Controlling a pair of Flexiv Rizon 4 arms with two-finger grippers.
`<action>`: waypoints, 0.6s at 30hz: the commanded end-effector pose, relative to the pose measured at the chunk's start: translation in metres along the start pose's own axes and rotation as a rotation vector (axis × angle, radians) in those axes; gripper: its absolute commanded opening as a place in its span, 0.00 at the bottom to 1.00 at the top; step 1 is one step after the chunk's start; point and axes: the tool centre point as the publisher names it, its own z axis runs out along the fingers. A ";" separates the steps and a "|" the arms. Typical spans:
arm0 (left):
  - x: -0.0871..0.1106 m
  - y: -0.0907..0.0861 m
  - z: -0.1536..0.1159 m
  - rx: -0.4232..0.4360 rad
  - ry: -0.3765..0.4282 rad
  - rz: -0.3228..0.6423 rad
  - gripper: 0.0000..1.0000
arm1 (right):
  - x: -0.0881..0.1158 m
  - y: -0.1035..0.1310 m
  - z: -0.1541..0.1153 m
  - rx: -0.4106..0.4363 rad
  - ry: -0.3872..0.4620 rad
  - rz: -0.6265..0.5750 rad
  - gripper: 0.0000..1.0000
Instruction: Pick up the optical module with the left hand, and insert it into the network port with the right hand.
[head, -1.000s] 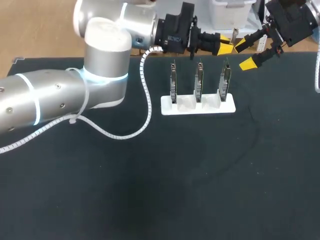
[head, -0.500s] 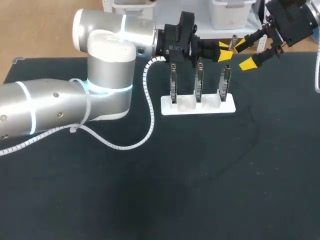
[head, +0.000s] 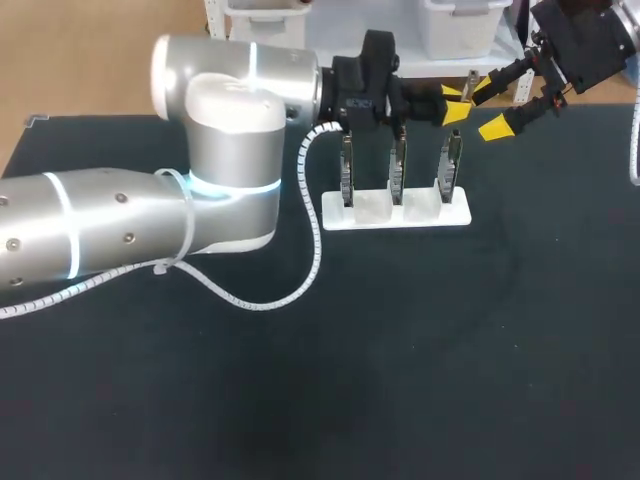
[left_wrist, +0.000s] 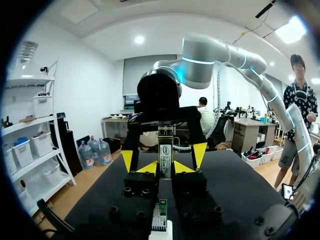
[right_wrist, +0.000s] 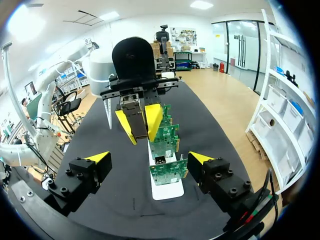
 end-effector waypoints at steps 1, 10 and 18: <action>0.003 0.004 0.002 0.002 -0.003 0.003 0.00 | 0.000 0.002 0.000 0.004 0.000 0.000 1.00; 0.005 0.010 0.001 0.000 0.005 -0.001 0.00 | 0.000 0.002 0.000 0.004 0.000 0.000 1.00; 0.007 0.012 0.000 0.001 -0.002 -0.009 0.00 | 0.000 0.002 0.000 0.004 0.000 0.000 1.00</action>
